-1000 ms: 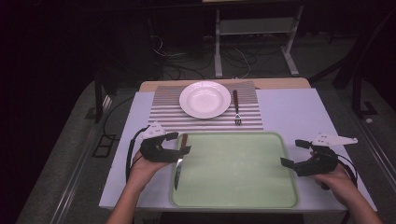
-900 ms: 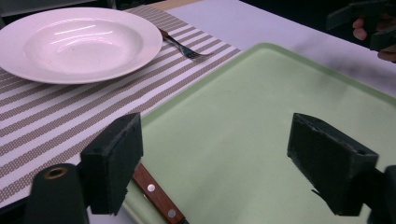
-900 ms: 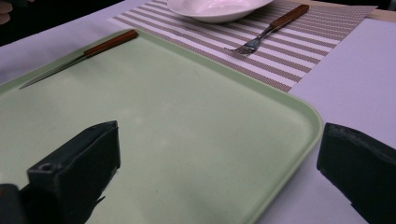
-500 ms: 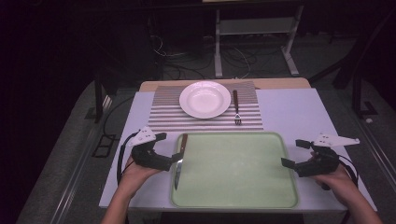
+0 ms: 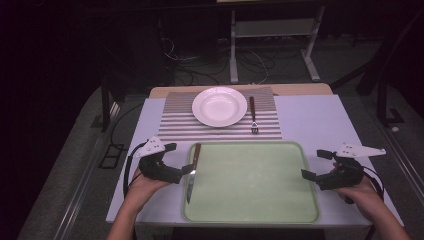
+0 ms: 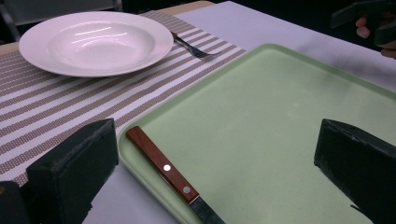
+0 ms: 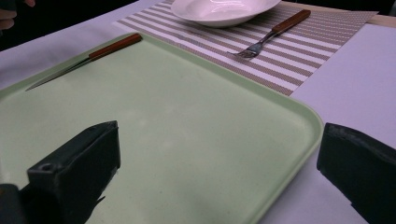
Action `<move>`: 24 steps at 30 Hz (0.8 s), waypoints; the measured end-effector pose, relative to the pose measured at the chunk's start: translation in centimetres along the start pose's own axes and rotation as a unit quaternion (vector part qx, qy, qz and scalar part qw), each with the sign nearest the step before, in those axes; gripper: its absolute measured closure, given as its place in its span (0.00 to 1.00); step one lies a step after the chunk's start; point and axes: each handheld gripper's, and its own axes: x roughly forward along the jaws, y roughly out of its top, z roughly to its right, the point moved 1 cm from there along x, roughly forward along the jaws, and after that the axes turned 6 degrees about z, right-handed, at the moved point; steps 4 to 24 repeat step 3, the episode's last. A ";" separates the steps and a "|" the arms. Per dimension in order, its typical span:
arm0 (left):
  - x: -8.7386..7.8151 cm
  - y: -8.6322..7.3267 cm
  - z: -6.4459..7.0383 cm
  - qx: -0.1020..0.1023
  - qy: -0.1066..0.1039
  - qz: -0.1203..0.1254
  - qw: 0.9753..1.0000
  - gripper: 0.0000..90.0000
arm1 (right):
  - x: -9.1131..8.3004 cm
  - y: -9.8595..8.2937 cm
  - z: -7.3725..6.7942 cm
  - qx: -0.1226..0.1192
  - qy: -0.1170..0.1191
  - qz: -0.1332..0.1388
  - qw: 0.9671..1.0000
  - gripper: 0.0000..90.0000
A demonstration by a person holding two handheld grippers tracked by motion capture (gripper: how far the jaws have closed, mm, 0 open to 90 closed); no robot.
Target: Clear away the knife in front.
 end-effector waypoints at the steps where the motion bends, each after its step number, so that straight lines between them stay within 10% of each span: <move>1: 0.0 0.0 0.0 0.000 0.000 0.000 1.000 0.00 | 0.0 0.0 0.0 -0.001 0.000 0.000 1.000 0.00; 24: 0.1 0.0 0.0 0.000 0.000 -0.001 1.000 0.00 | 0.0 0.0 0.0 0.001 0.000 0.001 1.000 0.00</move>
